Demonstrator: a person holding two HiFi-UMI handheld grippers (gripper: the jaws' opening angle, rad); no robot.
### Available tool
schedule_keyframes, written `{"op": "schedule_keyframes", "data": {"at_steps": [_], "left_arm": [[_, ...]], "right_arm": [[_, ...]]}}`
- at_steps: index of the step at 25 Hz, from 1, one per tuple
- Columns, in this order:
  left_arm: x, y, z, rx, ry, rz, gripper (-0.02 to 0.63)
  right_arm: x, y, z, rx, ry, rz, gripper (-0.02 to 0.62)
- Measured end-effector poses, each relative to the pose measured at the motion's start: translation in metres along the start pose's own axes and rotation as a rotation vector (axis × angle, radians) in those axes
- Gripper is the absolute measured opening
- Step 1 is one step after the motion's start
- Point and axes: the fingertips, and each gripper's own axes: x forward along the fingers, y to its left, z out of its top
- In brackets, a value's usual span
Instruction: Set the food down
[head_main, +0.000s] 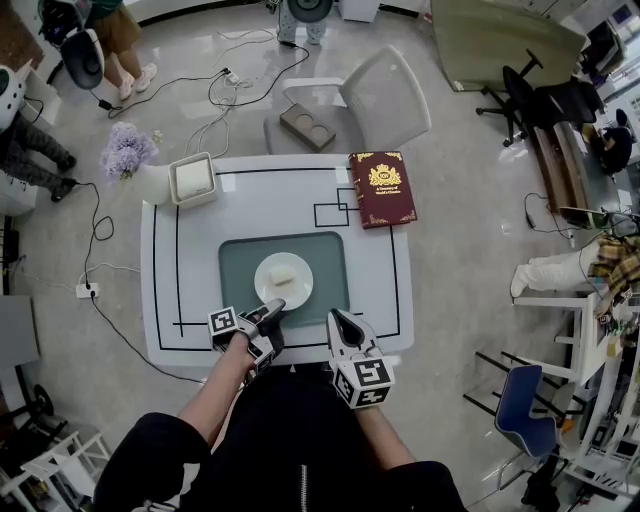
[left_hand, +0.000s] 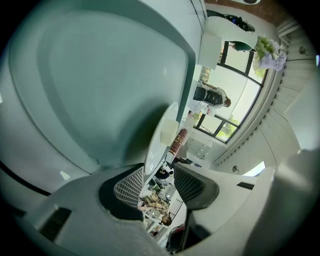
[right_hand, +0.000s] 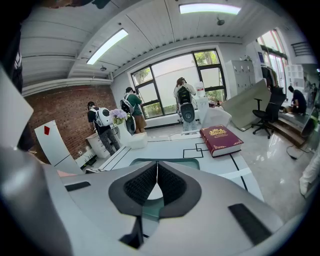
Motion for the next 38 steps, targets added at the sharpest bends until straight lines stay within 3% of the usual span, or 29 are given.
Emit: {"op": "schedule_keyframes", "data": {"at_steps": [6,10,12,16,20,26,29,38], "left_arm": [[-0.008,0.007,0.003,0.021,-0.046,0.048,0.232],[-0.014,0.0,-0.003,0.034,-0.047,0.052,0.232],[-0.017,-0.011,-0.008,0.094,-0.038,0.036,0.232],[-0.028,-0.038,-0.012,0.39,-0.031,0.06,0.232],[-0.037,-0.079,-0.025,0.649,-0.013,0.034,0.224],[-0.054,-0.128,-0.039,1.079,-0.064,0.073,0.063],[-0.059,-0.146,-0.048,1.24,-0.086,0.078,0.02],[-0.068,-0.17,-0.065,1.64,-0.155,0.184,0.006]], "right_arm": [[-0.001,0.006,0.0,-0.005,-0.006,0.012,0.011],[0.001,0.011,0.0,-0.012,-0.008,0.025,0.011],[0.003,0.015,0.0,-0.018,-0.009,0.036,0.011],[0.008,0.024,0.004,-0.036,-0.012,0.067,0.011],[0.014,0.037,0.01,-0.056,-0.017,0.104,0.011],[0.02,0.054,0.022,-0.084,-0.037,0.149,0.011],[0.022,0.058,0.028,-0.092,-0.044,0.166,0.011],[0.021,0.069,0.041,-0.132,-0.087,0.204,0.011]]}}
